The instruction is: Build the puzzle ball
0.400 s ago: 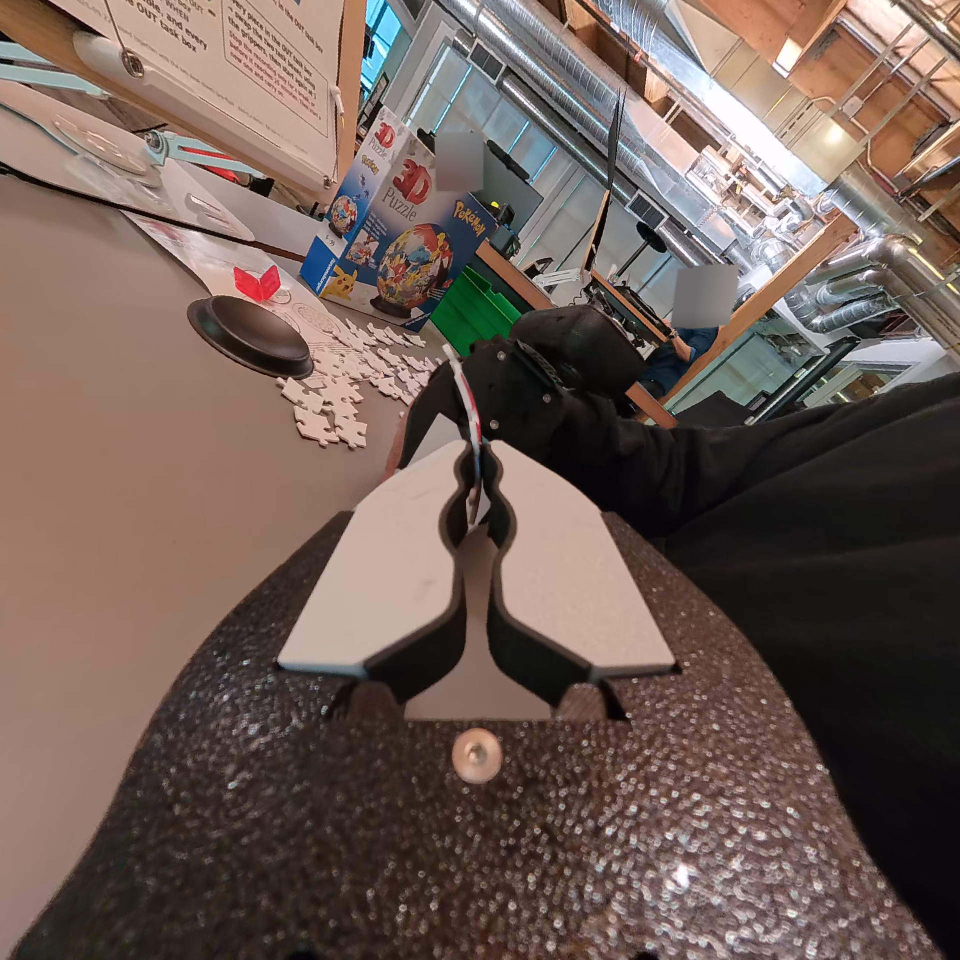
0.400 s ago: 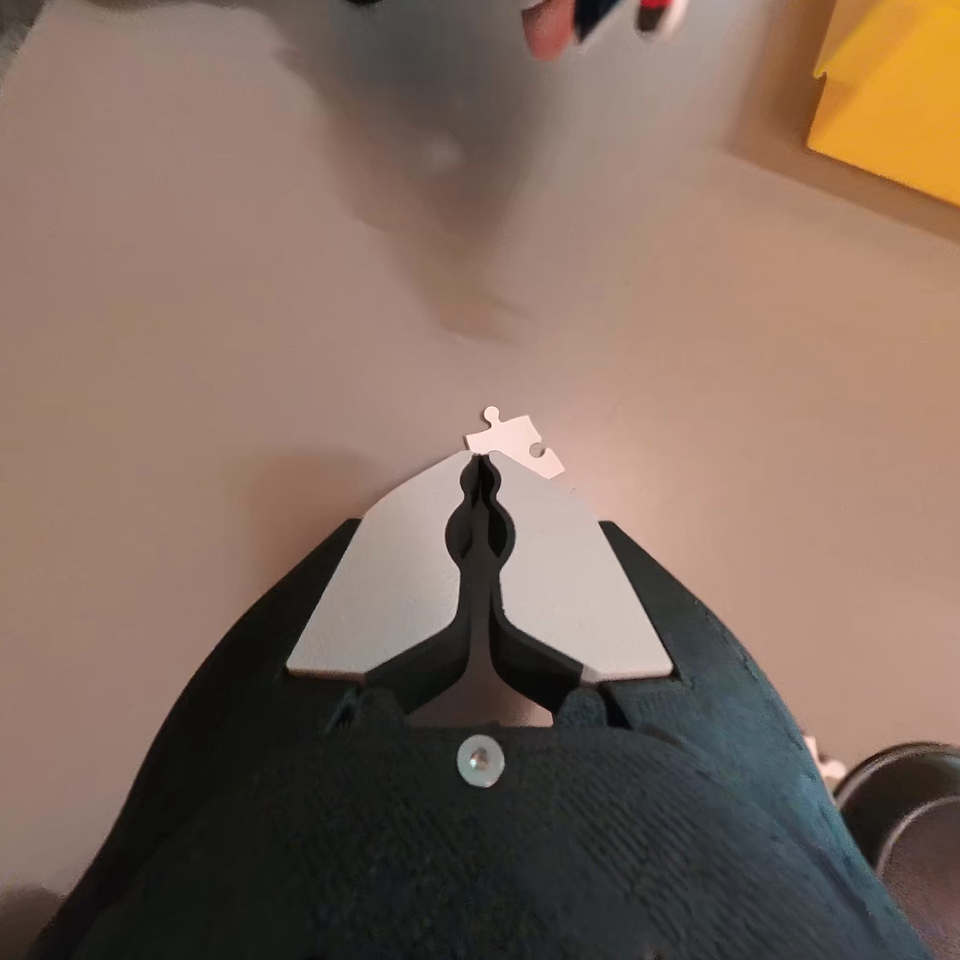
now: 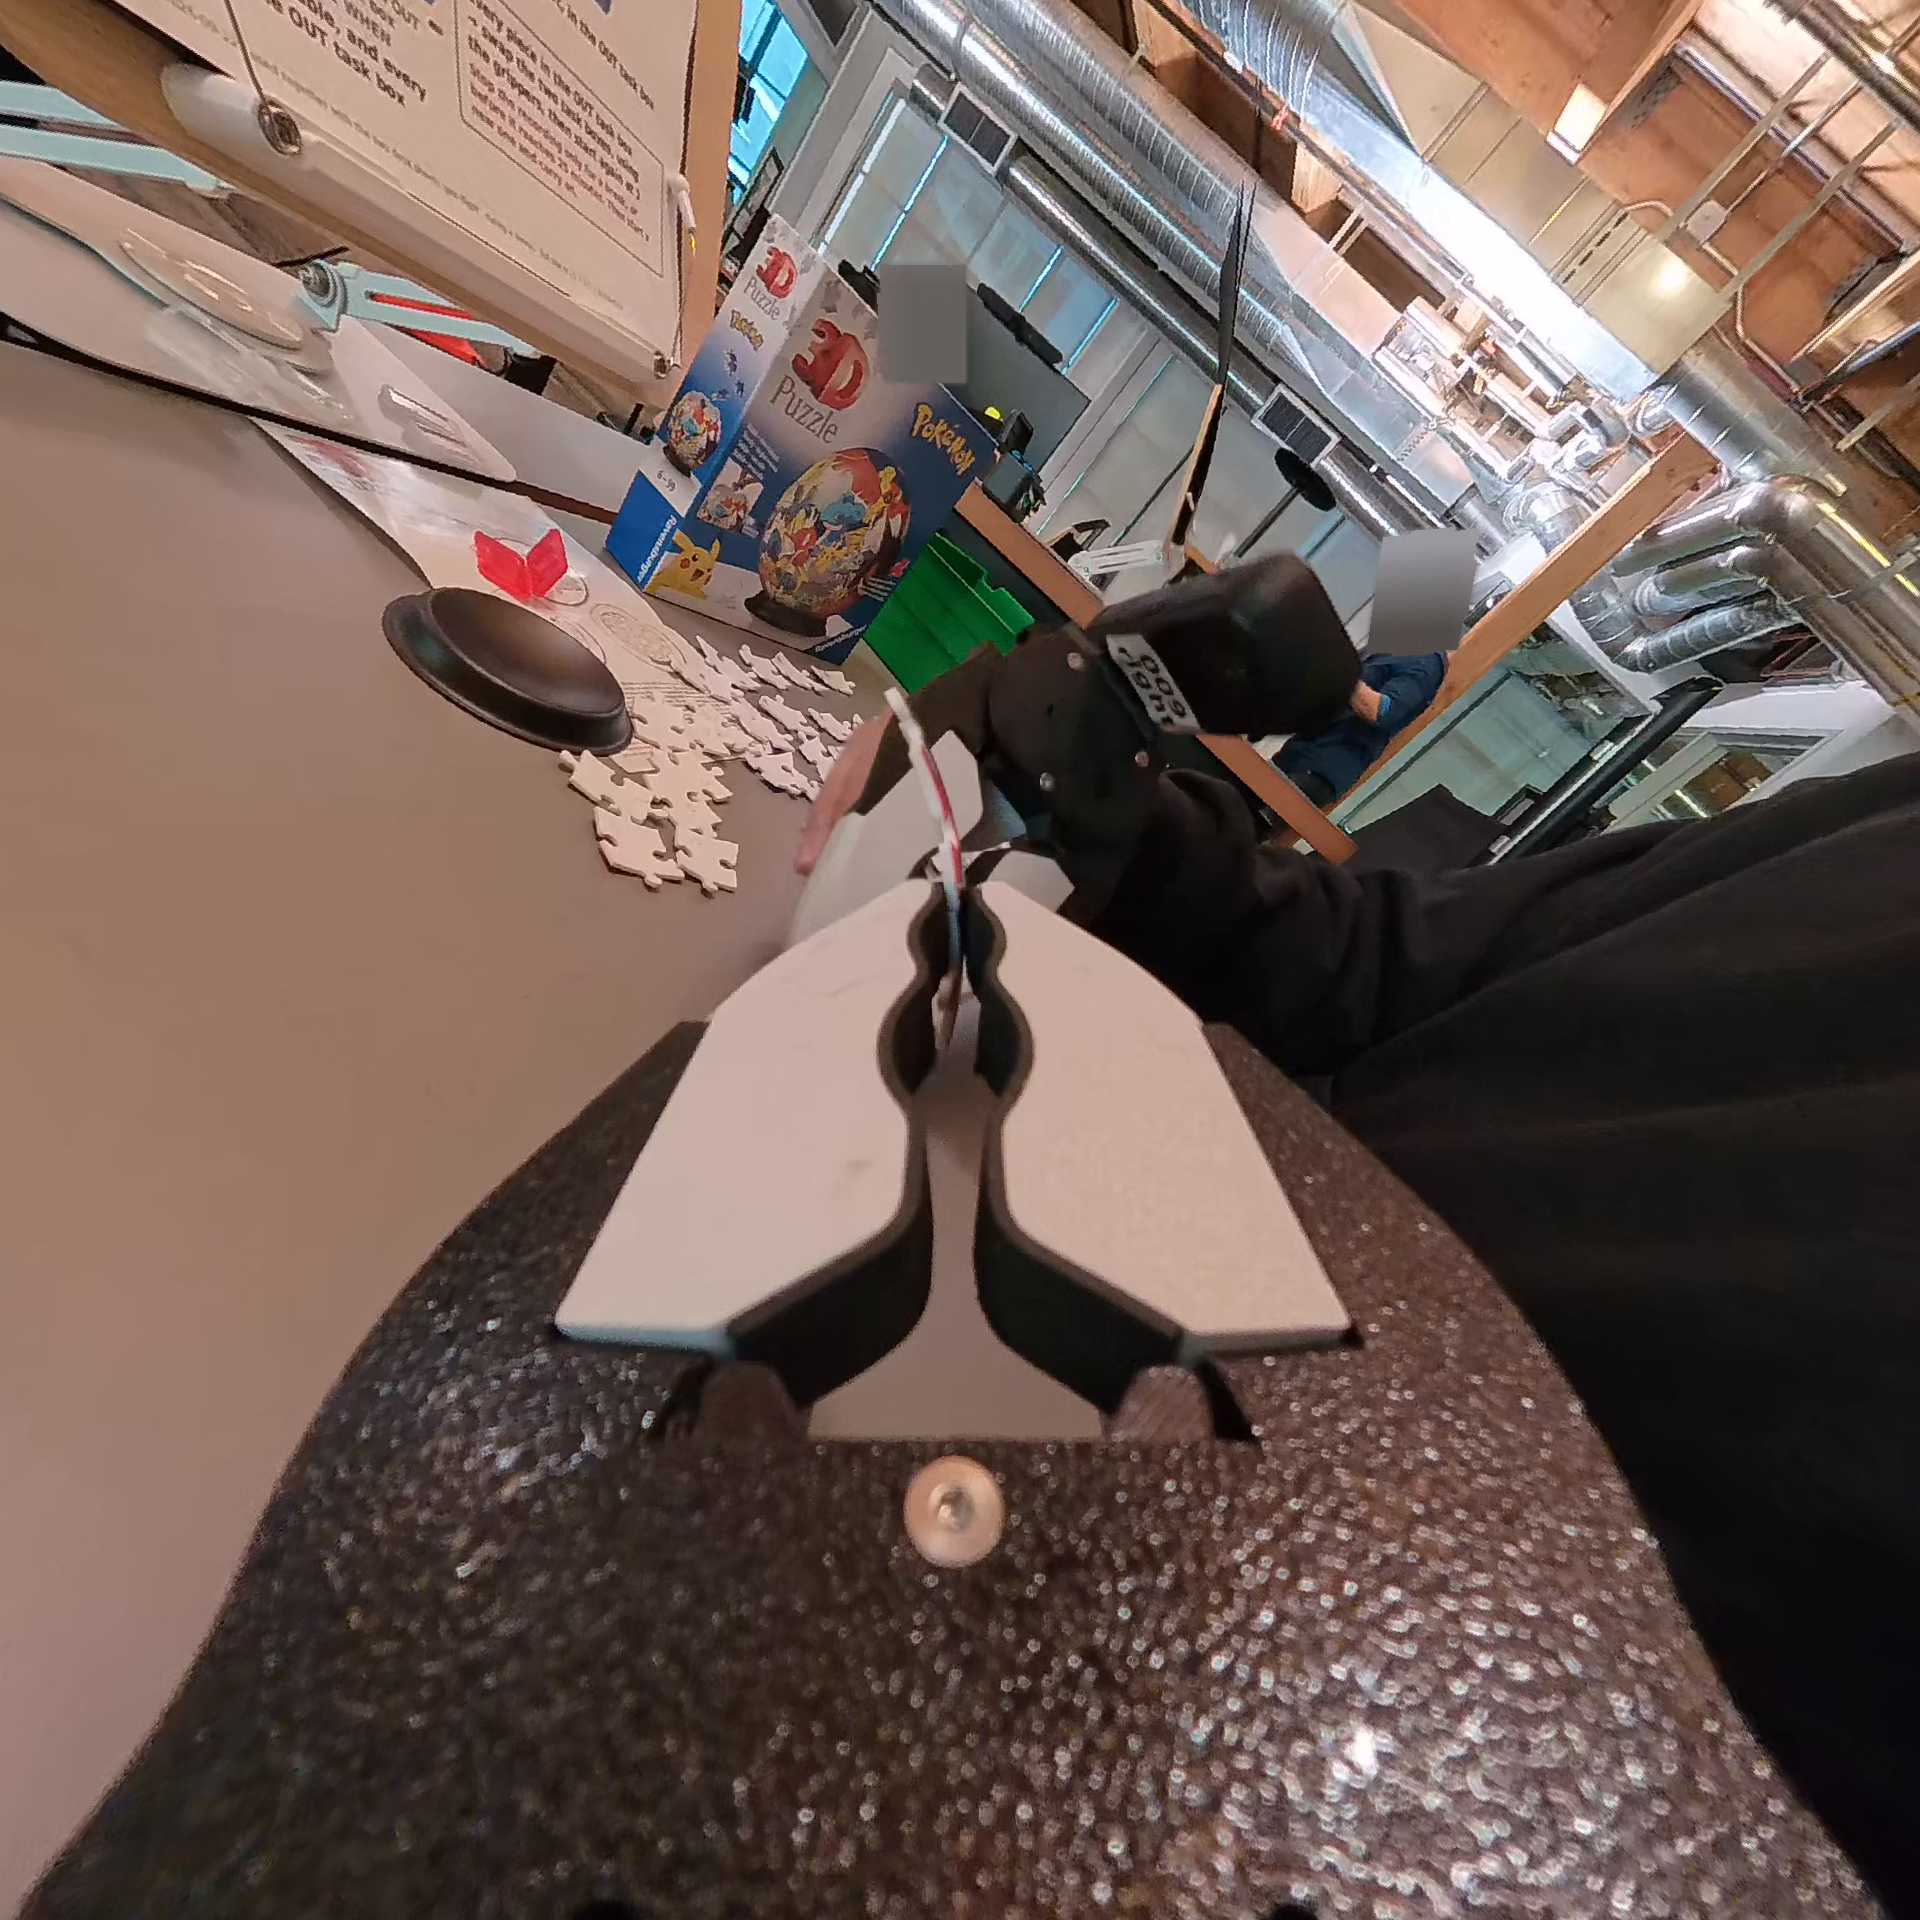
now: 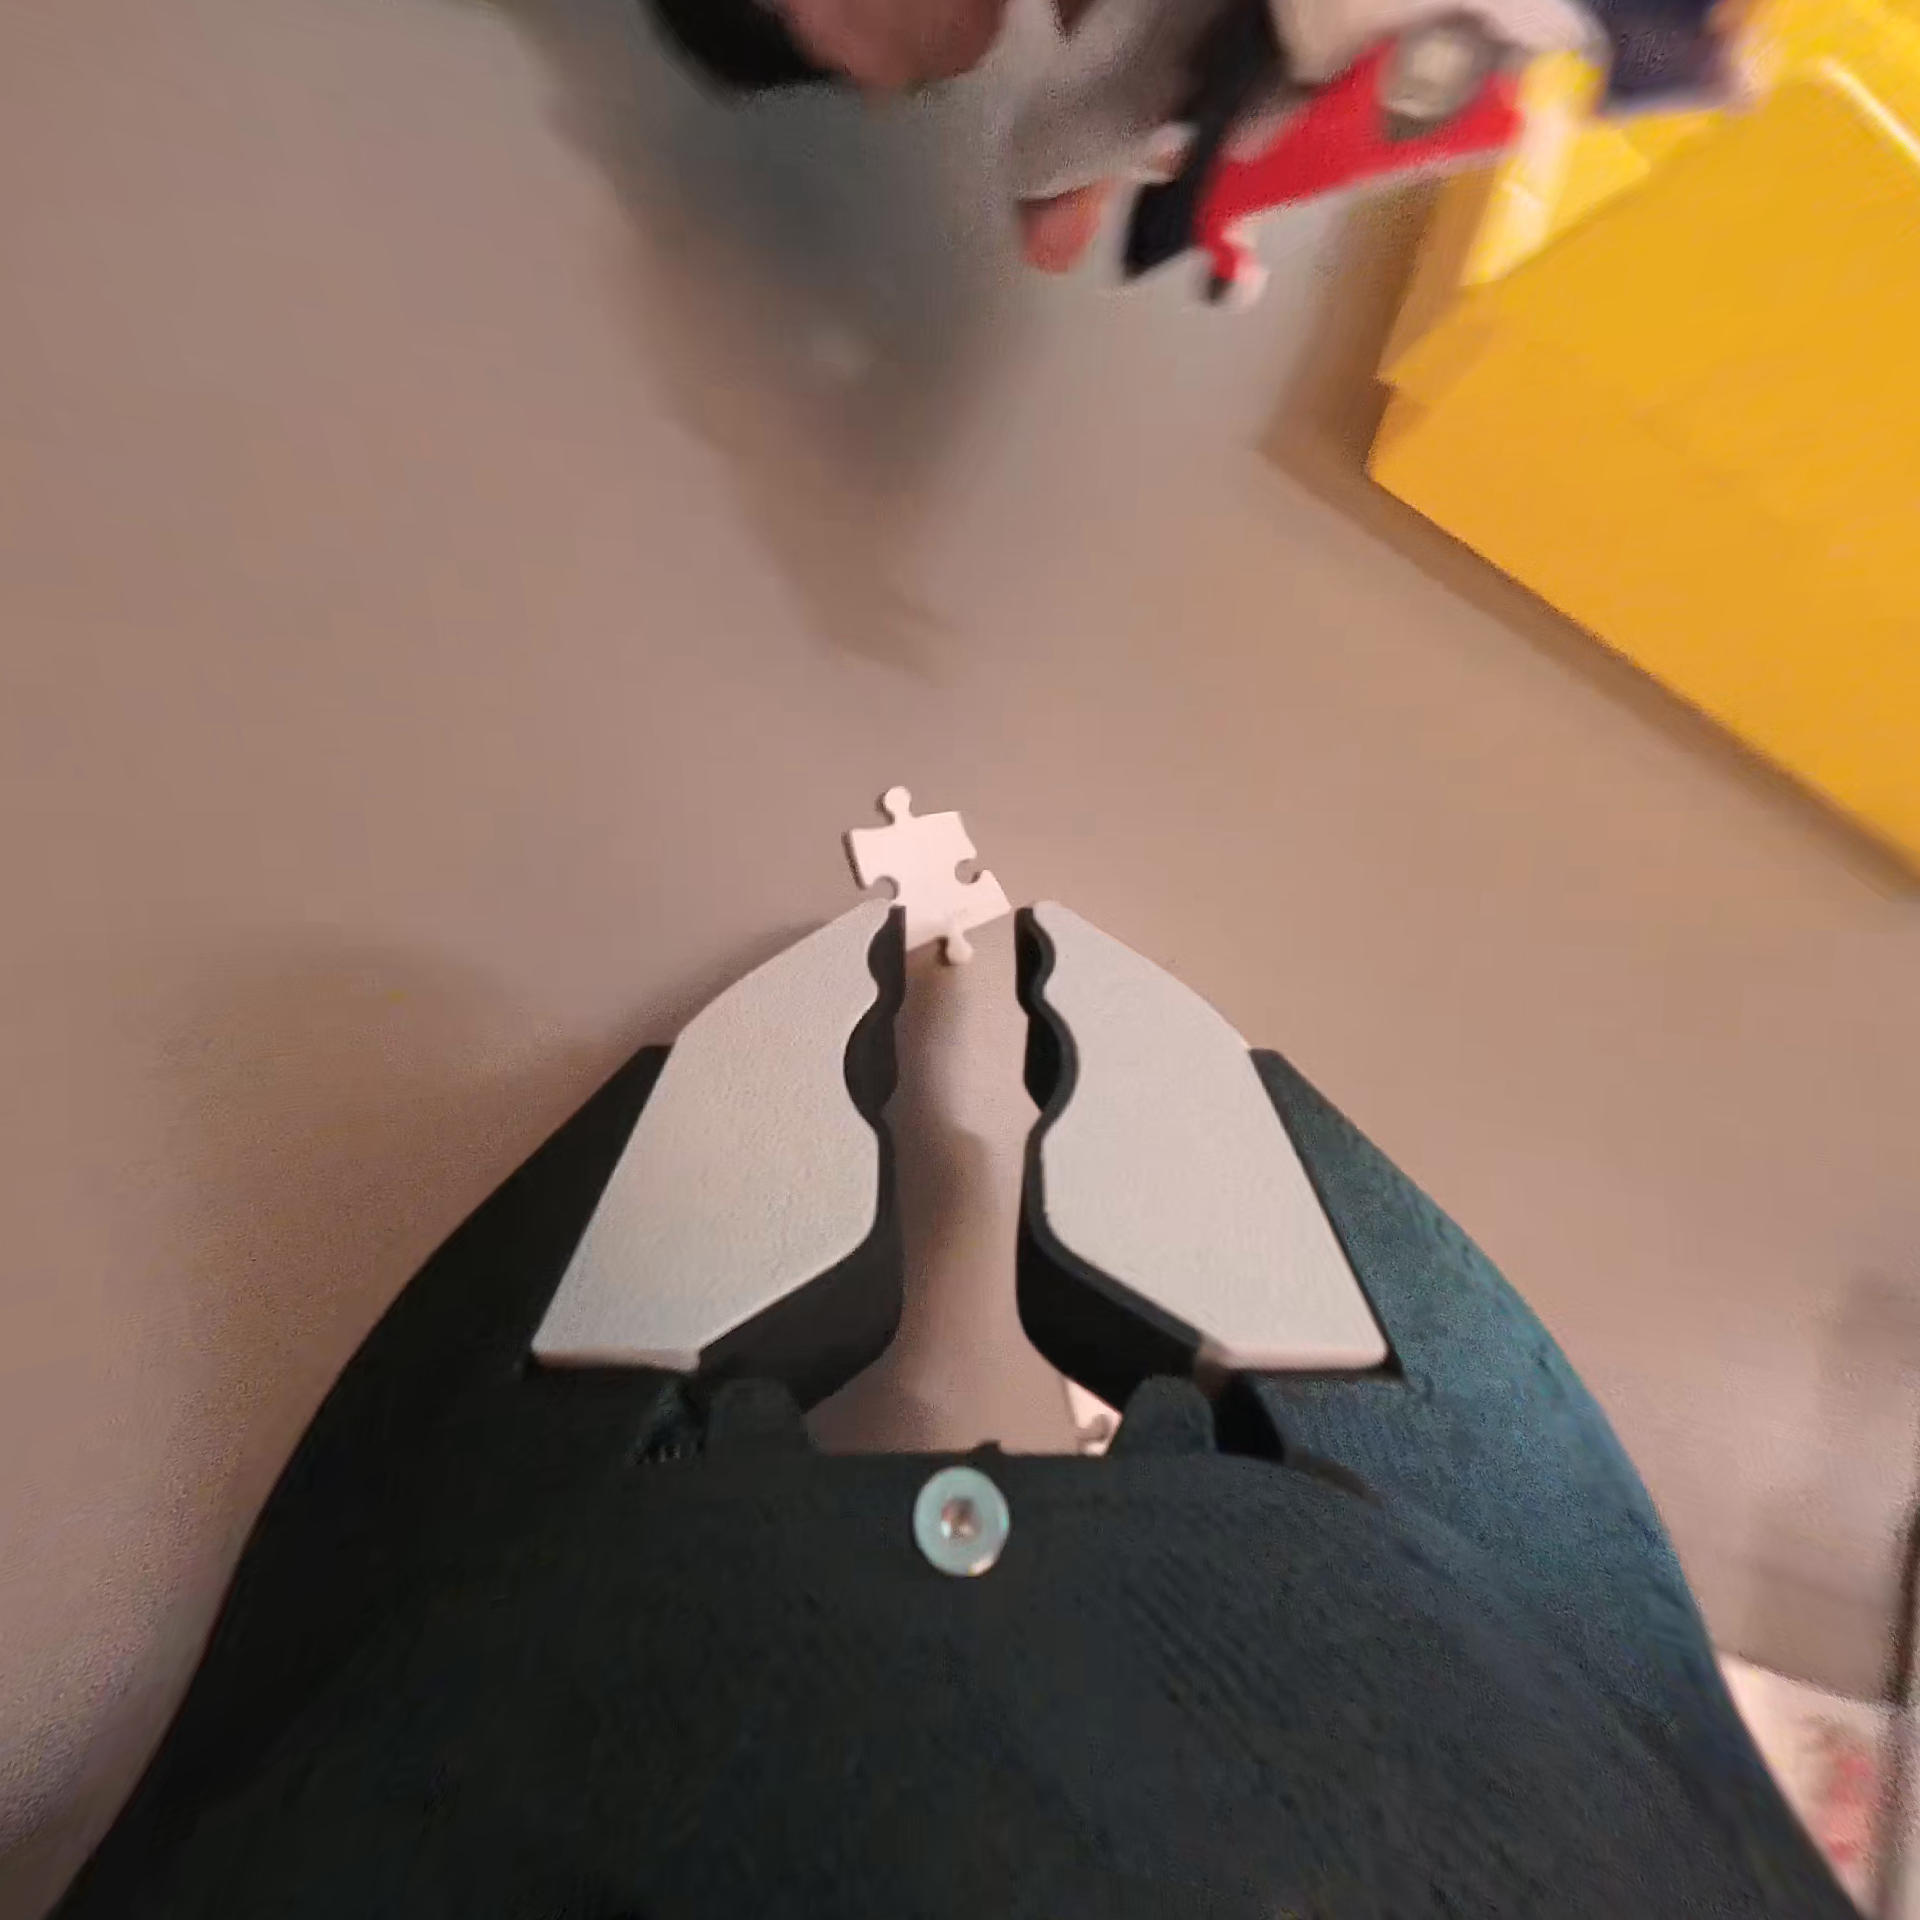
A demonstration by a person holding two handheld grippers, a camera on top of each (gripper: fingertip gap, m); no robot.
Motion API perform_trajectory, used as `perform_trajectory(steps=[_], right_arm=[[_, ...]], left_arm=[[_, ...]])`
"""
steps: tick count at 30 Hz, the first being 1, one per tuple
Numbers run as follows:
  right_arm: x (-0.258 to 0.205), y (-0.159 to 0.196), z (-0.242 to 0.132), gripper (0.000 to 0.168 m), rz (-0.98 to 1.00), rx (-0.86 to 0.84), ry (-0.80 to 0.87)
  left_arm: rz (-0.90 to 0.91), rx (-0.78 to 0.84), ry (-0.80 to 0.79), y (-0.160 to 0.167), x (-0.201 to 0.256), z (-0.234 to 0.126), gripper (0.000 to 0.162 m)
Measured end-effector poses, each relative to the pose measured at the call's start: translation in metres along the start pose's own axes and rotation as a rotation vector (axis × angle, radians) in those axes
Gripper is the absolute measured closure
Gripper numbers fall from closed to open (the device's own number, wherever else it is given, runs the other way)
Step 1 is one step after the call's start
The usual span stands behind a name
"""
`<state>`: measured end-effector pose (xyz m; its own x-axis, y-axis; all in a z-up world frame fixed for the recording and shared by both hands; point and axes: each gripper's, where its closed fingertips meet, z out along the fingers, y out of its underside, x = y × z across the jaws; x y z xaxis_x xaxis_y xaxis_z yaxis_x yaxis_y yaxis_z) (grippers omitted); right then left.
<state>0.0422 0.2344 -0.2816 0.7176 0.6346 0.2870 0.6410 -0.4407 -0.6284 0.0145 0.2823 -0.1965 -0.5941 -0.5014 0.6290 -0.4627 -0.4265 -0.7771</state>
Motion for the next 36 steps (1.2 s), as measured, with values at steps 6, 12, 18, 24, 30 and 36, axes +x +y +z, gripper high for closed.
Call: perform_trajectory(steps=[6,12,18,24,30,36], right_arm=[[0.005,0.007,0.012,0.124,-0.355,-0.134,-0.091],[0.002,0.012,0.020,0.130,-0.407,-0.213,-0.213],[-0.011,0.016,0.018,0.158,-0.218,-0.214,-0.302],[-0.024,0.012,0.012,0.144,-0.099,-0.177,-0.331],[0.014,0.006,0.008,0.138,-0.170,-0.135,-0.139],[0.001,0.012,0.020,0.148,-0.310,-0.177,-0.218]], left_arm=[[0.007,-0.021,0.010,0.003,0.004,0.003,0.160],[0.008,-0.019,0.006,0.005,0.006,-0.003,0.160],[-0.002,-0.009,0.016,0.004,0.004,-0.004,0.160],[-0.007,-0.009,0.032,0.005,0.004,-0.002,0.160],[-0.003,-0.010,0.032,0.006,0.005,-0.004,0.160],[-0.003,-0.017,0.032,0.007,0.005,-0.005,0.160]])
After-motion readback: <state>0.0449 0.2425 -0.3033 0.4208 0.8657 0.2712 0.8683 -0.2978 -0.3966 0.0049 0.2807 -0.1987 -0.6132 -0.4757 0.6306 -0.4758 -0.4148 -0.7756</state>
